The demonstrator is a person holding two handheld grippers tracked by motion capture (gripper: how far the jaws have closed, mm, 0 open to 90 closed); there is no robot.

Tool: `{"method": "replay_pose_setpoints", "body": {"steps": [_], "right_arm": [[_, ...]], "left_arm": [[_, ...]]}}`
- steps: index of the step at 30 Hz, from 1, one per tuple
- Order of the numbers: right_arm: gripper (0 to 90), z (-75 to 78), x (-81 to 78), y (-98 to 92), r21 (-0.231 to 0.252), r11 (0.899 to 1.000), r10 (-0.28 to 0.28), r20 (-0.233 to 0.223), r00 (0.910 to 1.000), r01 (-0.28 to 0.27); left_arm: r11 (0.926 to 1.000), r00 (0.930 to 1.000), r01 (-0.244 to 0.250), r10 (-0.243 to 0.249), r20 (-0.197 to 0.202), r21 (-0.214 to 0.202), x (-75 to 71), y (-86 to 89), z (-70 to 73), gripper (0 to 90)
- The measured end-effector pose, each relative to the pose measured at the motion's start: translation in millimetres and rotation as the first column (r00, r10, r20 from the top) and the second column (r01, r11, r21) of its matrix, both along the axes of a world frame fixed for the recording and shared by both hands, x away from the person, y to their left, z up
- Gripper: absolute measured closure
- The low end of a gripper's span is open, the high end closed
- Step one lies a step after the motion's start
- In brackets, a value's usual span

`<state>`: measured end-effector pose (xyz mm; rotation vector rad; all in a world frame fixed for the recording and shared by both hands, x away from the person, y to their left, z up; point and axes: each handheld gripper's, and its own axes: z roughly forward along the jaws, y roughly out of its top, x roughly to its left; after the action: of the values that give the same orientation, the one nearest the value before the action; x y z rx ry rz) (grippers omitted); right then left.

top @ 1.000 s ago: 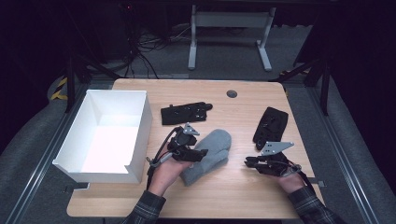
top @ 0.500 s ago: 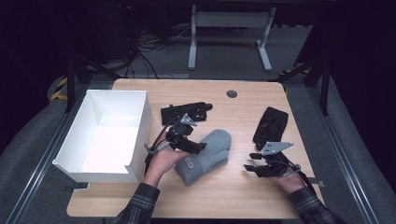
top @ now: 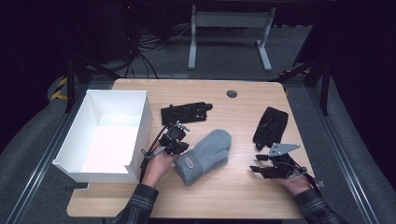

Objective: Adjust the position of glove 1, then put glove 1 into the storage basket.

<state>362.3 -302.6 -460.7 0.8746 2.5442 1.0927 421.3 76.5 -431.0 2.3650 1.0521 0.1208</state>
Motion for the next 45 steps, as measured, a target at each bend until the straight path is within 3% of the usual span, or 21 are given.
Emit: {"method": "replay_pose_setpoints", "body": {"steps": [10,19,27,30,33,38,40,42,45], "right_arm": [[45.4,1.0,-0.2,0.8,0.0,1.0,-0.002,0.007,1.0,0.002],[45.6,1.8,-0.2,0.4,0.004,1.0,-0.002,0.011,0.9999,0.002],[45.8,1.9,-0.3,0.4,0.004,1.0,-0.001,0.012,0.9999,0.001],[45.8,2.0,-0.1,0.3,0.004,1.0,-0.001,0.012,0.9999,0.001],[45.8,1.9,0.2,0.8,0.003,1.0,-0.001,0.013,0.9999,0.001],[45.8,1.1,0.9,1.6,-0.001,1.0,-0.001,0.012,0.9999,0.001],[45.8,0.9,0.9,1.8,-0.002,1.0,-0.001,0.011,0.9999,0.001],[45.8,0.7,0.9,2.1,-0.003,1.0,0.0,0.011,0.9999,0.0],[45.8,0.6,1.1,1.9,-0.003,1.0,0.0,0.012,0.9999,0.0]], "left_arm": [[0.9953,0.9953,0.065,-0.069,-0.068,-0.072,-24.0,6.2,-5.2,90.0],[0.989,0.9893,0.116,-0.123,-0.079,-0.093,-41.1,-3.7,-6.1,90.0],[0.9763,0.9799,0.167,-0.18,-0.087,-0.138,-55.8,-12.7,-6.1,90.0],[0.982,0.9864,0.146,-0.154,-0.057,-0.119,-54.1,-9.3,-3.0,86.6],[0.9833,0.9921,0.118,-0.123,-0.025,-0.138,-48.0,-3.8,5.0,80.7],[0.9808,0.9938,0.11,-0.105,0.035,-0.161,-36.9,-1.9,24.7,61.8],[0.9804,0.9934,0.11,-0.104,0.05,-0.163,-34.4,-2.7,29.1,58.7],[0.9752,0.9911,0.122,-0.11,0.076,-0.185,-29.2,-4.5,35.9,51.9],[0.9616,0.9857,0.16,-0.143,0.089,-0.223,-21.1,-11.8,39.9,41.1]]}}
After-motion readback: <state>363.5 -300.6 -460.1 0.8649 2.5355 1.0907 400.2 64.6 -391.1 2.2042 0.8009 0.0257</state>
